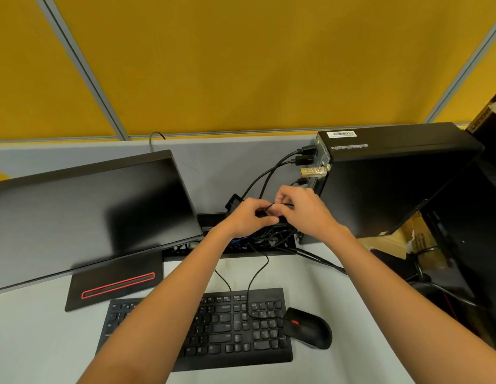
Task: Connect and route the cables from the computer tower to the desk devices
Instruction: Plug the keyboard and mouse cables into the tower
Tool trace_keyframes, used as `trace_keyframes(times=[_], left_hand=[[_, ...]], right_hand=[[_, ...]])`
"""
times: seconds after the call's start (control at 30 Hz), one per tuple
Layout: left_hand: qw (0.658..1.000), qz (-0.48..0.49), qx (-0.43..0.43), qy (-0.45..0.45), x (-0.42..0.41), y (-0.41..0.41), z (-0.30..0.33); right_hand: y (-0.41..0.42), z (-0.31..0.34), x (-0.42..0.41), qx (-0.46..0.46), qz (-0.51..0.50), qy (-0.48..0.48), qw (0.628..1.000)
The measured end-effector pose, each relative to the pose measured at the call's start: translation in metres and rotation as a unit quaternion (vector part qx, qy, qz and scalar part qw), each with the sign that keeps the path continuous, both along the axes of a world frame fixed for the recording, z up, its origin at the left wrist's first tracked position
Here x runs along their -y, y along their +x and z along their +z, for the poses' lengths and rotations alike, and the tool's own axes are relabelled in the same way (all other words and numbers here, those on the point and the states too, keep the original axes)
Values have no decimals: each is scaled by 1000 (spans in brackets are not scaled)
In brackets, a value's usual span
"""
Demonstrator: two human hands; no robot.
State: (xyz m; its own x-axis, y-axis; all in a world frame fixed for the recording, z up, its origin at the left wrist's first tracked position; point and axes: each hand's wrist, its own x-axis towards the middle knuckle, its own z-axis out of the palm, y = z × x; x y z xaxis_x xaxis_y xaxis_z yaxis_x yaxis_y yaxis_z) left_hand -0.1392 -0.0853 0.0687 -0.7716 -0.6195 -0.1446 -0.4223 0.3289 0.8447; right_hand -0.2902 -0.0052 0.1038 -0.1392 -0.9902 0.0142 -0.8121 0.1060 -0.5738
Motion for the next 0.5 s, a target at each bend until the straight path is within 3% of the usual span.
trace_keyframes(times=[0.3, 0.5], left_hand=[[1000, -28, -11, -6, 14, -14, 11], [998, 51, -29, 35, 21, -4, 10]], right_hand=[[-6, -6, 8, -1, 42, -24, 999], [-20, 1, 1, 4, 14, -23, 1000]])
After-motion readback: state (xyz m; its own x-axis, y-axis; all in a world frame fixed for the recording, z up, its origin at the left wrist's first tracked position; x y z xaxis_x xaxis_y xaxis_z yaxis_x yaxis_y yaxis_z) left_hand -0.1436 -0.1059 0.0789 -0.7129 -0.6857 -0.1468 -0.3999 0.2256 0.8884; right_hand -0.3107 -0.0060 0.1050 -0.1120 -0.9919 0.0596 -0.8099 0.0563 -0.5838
